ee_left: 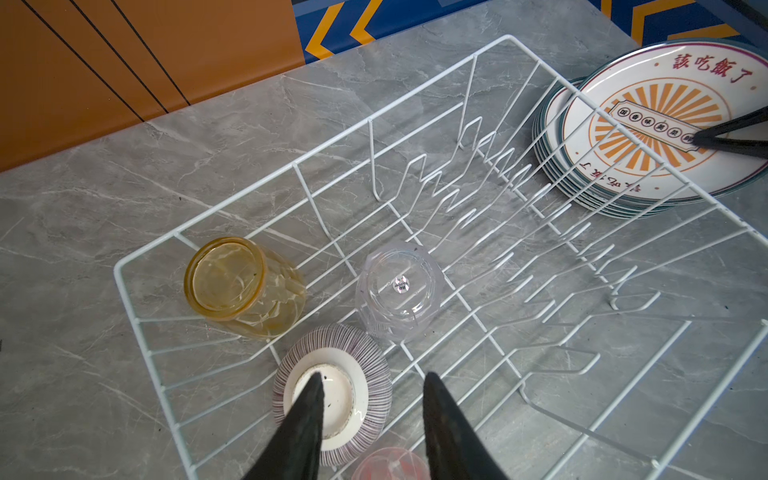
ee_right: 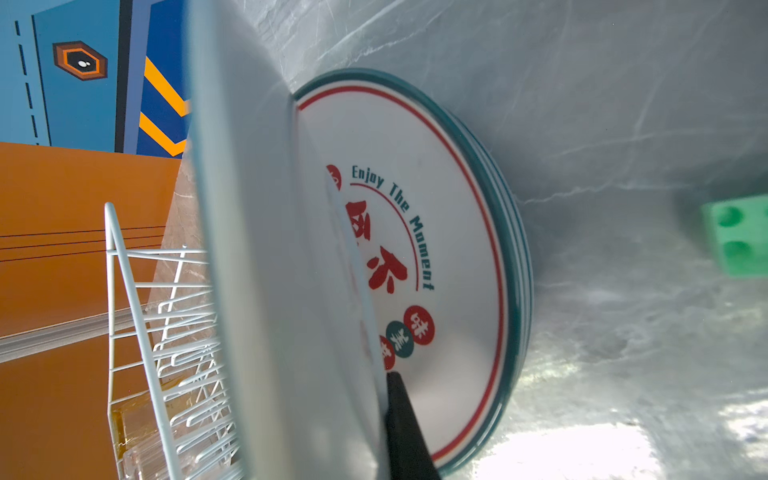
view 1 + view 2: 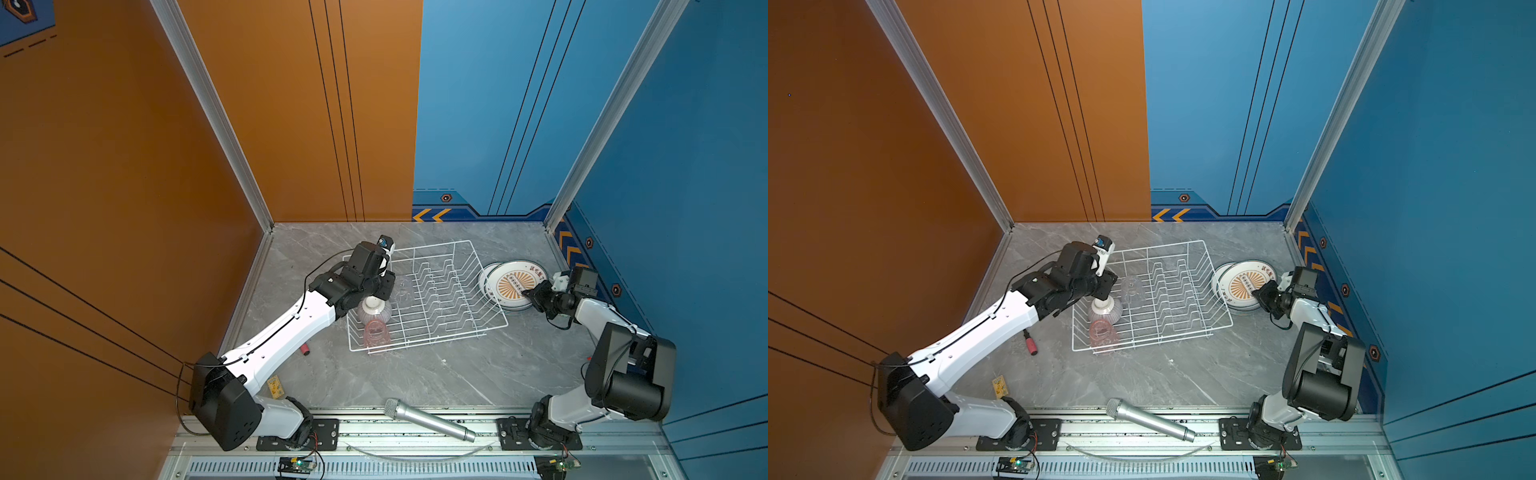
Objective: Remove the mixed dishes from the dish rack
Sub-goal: 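Lower the orange-sunburst plate onto the stack with the right gripper while left returns to rack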
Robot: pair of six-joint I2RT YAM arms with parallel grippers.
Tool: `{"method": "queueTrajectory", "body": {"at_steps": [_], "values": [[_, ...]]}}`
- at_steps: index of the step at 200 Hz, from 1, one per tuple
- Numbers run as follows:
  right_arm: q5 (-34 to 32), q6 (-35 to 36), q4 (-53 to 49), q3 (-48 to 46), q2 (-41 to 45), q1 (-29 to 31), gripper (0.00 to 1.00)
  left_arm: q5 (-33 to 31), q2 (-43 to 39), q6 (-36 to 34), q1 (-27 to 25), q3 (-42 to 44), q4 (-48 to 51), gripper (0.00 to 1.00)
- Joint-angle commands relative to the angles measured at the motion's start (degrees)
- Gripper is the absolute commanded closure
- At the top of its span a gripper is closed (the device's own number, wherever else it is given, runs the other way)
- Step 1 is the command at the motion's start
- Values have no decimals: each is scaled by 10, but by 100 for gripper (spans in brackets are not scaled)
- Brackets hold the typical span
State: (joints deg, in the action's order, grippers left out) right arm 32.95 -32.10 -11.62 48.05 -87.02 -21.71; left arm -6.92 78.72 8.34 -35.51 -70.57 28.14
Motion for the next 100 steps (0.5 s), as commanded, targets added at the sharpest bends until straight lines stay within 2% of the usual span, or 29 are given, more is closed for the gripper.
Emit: {"method": "queueTrajectory", "body": {"at_steps": [1,55,78,100], "values": [[6,24,-19,5,3,4,83,-12,-15,-7,6,7,11,59],[-32,70,-89,26,13,11,62,-28,-21,-11,10,11,30,56],[-68,90,-120,37,22,24,51,-28,-25,-11,14,16,32,55],[-113,108,-151,50,31,46,44,-27,-28,-11,16,19,32,55]]}}
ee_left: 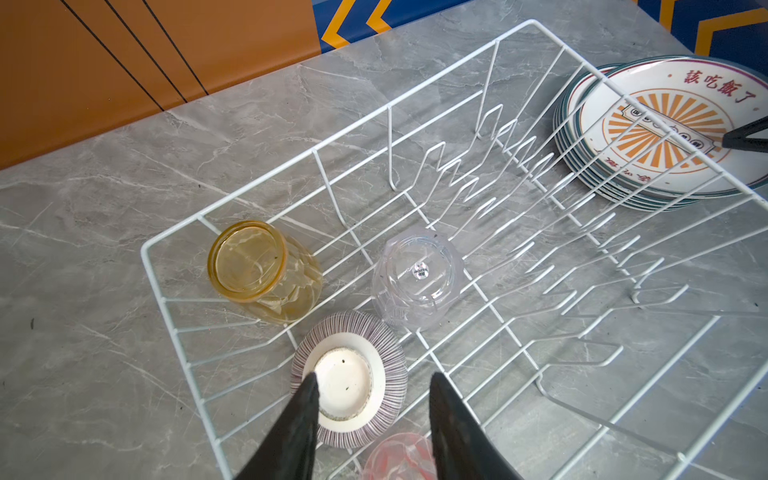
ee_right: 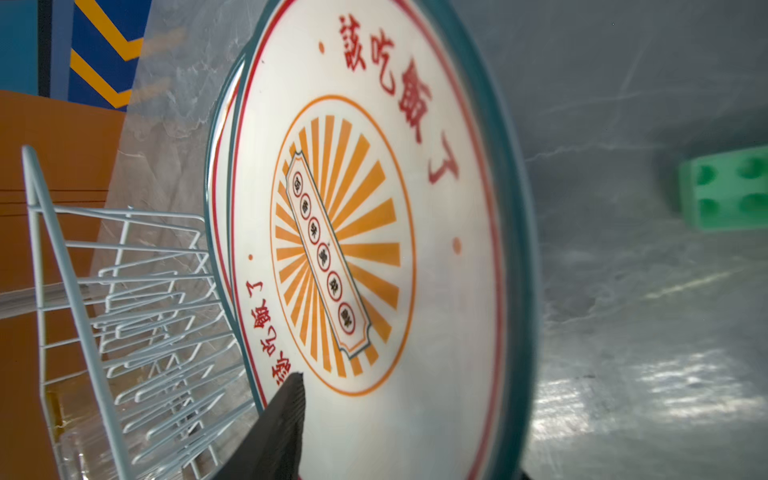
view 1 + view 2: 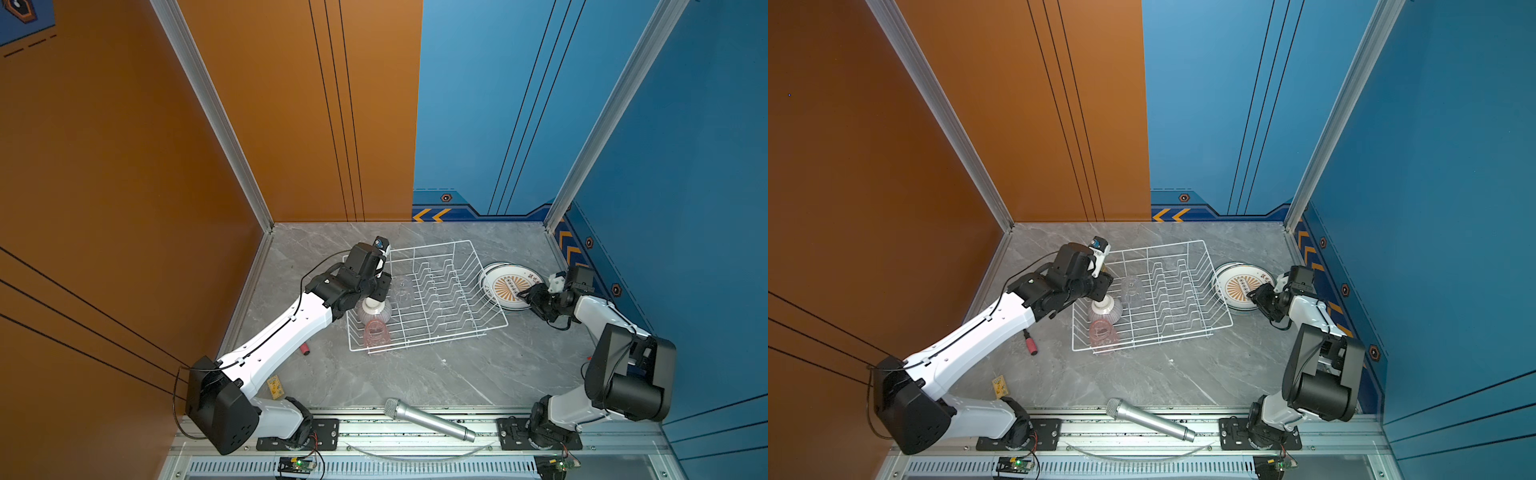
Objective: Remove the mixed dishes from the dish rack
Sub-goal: 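Lower the orange-sunburst plate onto the stack with the right gripper while left returns to rack, then open the right gripper above the stack while left gripper hovers over the glasses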
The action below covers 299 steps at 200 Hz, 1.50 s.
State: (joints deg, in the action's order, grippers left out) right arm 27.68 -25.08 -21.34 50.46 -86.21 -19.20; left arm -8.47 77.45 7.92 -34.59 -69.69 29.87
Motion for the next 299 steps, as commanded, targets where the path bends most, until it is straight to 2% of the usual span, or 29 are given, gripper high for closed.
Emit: {"method": "queueTrajectory", "body": {"at_steps": [1,66,116,142,170,214,248,299], "values": [[-63,39,-56,27,23,22,43,-12,-16,-7,7,10,15,55],[-137,63,-103,58,15,66,37,-12,-22,-8,12,17,18,55],[-191,86,-156,77,30,82,23,-10,-23,-9,18,21,24,54],[-198,85,-163,81,56,82,21,-10,-23,-8,21,21,27,55],[-170,93,-165,96,97,94,23,-33,-32,3,23,27,52,56],[-53,111,-155,129,113,142,30,-70,-70,53,34,64,117,57],[-33,126,-152,139,80,174,32,-93,-104,89,37,102,149,52],[-40,128,-139,142,42,195,38,-76,-110,117,70,154,147,51]]}}
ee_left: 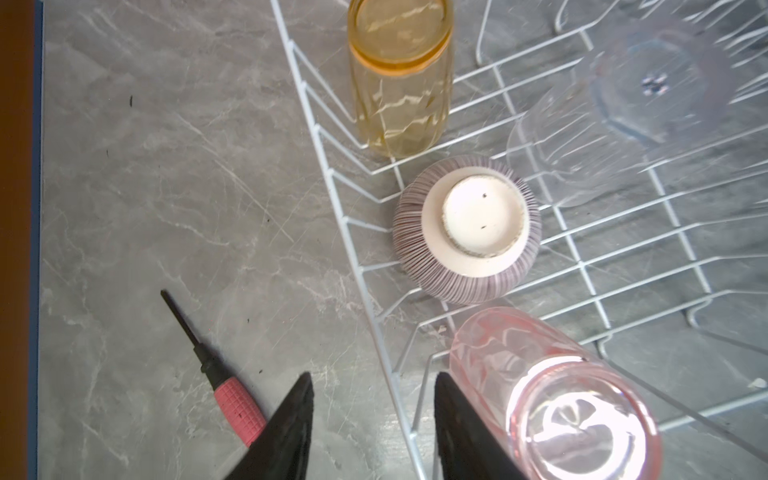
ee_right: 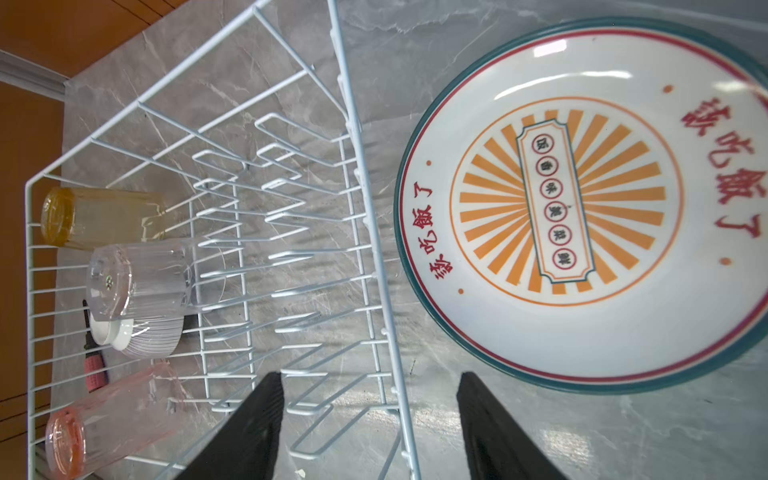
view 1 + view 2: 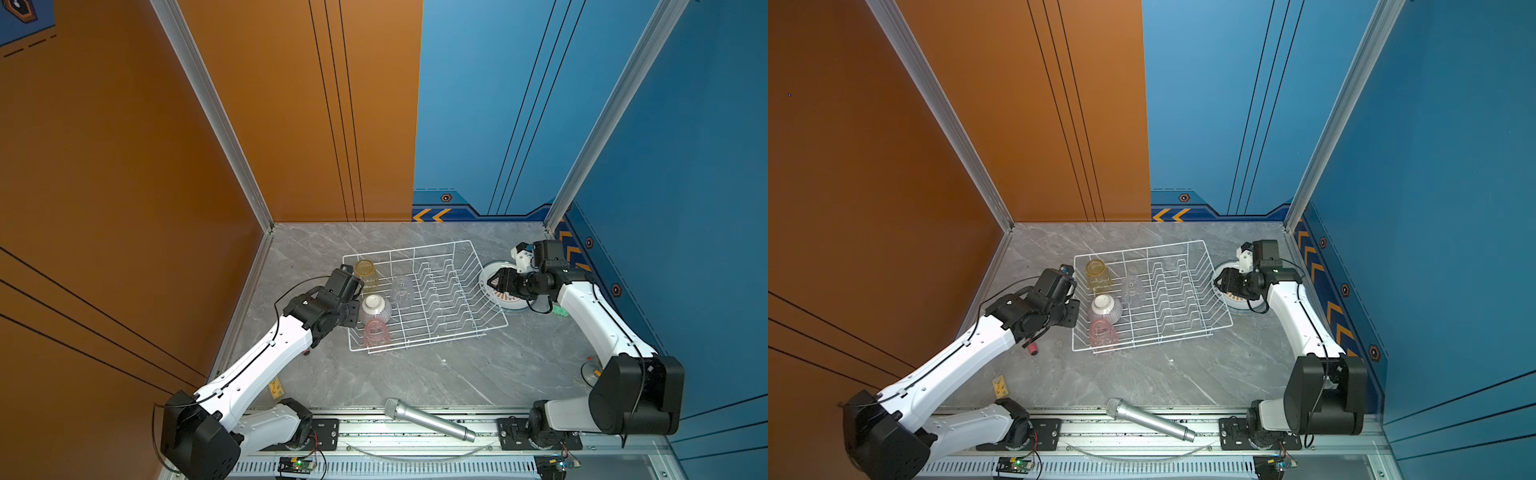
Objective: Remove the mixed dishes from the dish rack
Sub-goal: 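Open the right gripper above the stack while left gripper hovers over the glasses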
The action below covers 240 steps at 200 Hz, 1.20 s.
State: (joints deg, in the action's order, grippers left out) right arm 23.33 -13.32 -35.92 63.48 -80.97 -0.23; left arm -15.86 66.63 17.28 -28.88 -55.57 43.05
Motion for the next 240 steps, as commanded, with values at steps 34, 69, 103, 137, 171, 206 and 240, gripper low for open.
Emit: {"method": "queueTrajectory", "body": {"at_steps": [34,69,103,137,171,206,240], "values": [[6,6,16,9,-28,13,42,44,-5,27,35,38,-28,50],[3,5,18,9,-40,26,46,91,-4,29,51,57,-79,50],[-1,4,20,7,-45,34,50,120,-2,29,59,70,-115,52],[-3,1,20,7,-57,39,56,158,24,31,77,84,-142,68],[-7,-1,20,9,-66,43,66,166,48,26,84,79,-147,90],[-12,-3,20,12,-74,48,81,168,65,14,91,68,-161,98],[-21,-7,20,15,-79,56,91,178,94,1,95,39,-170,99]]}}
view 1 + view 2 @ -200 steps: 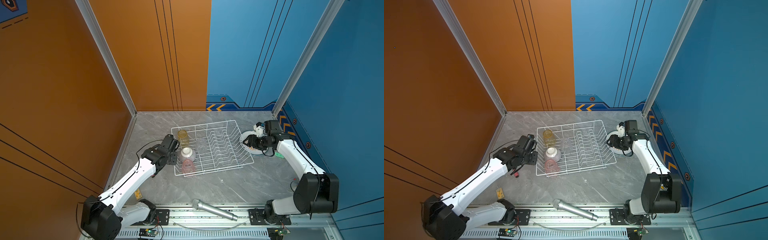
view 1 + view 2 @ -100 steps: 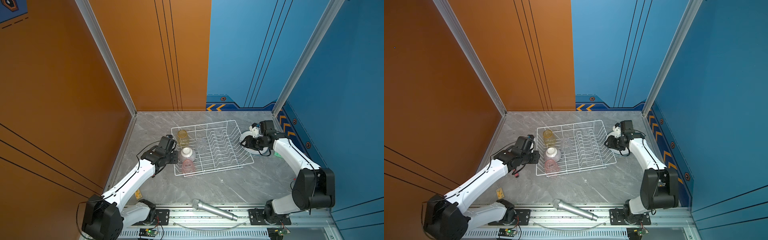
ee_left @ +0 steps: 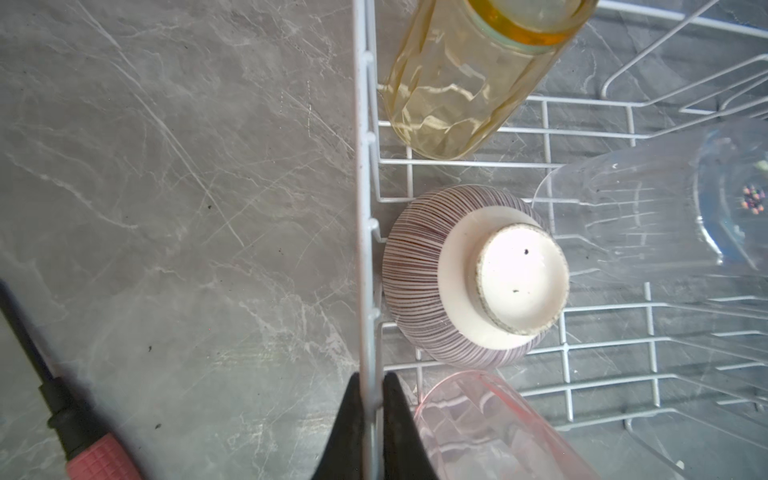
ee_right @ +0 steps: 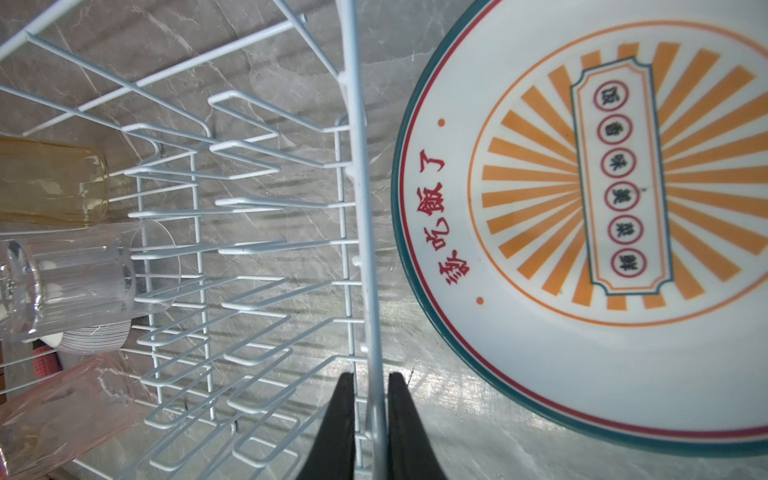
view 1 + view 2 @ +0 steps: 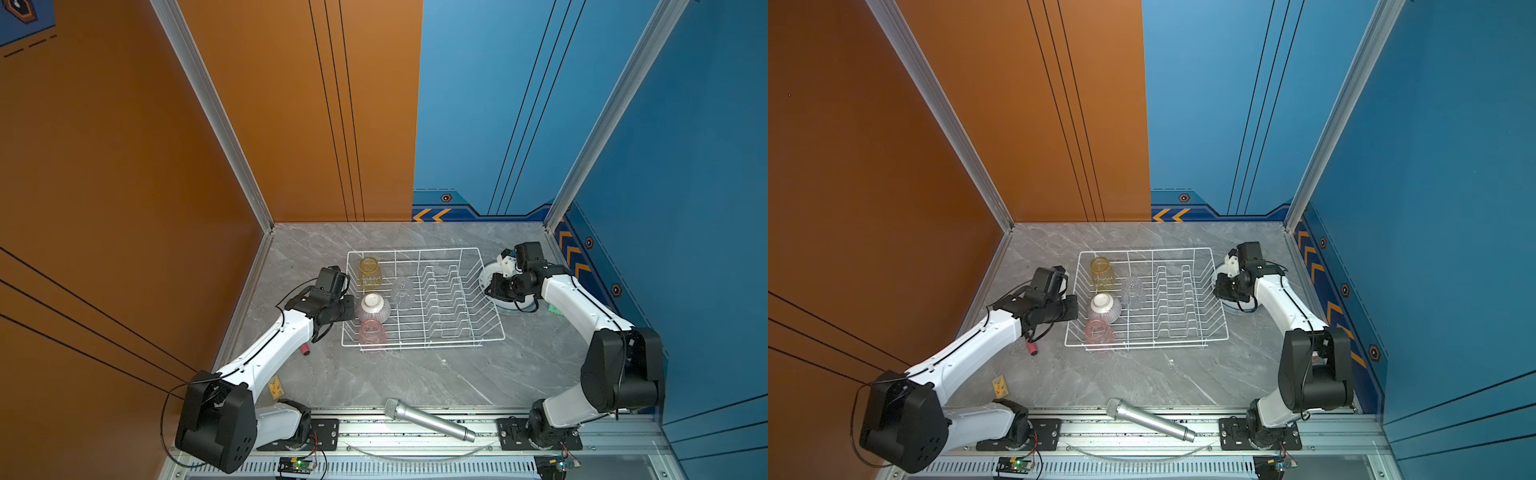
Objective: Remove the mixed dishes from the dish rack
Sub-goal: 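Open the right gripper above the stack while left gripper hovers over the glasses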
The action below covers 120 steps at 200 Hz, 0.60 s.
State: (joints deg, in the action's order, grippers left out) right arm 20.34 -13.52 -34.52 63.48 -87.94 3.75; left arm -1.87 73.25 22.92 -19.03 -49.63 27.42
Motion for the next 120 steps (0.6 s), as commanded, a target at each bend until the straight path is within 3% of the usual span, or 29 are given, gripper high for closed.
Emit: {"method": "queueTrajectory", "body": {"at_steps": [1,16,95,120], "values": [[8,-5,6,15,-9,17,91,38,29,-56,-4,-22,-14,99],[-5,-7,5,20,-13,21,100,44,40,-59,-4,-33,-19,99],[-20,-11,9,62,-56,31,100,59,65,-71,-5,-66,-26,99],[-20,-10,9,69,-62,31,100,55,46,-67,-7,-58,-22,77]]}}
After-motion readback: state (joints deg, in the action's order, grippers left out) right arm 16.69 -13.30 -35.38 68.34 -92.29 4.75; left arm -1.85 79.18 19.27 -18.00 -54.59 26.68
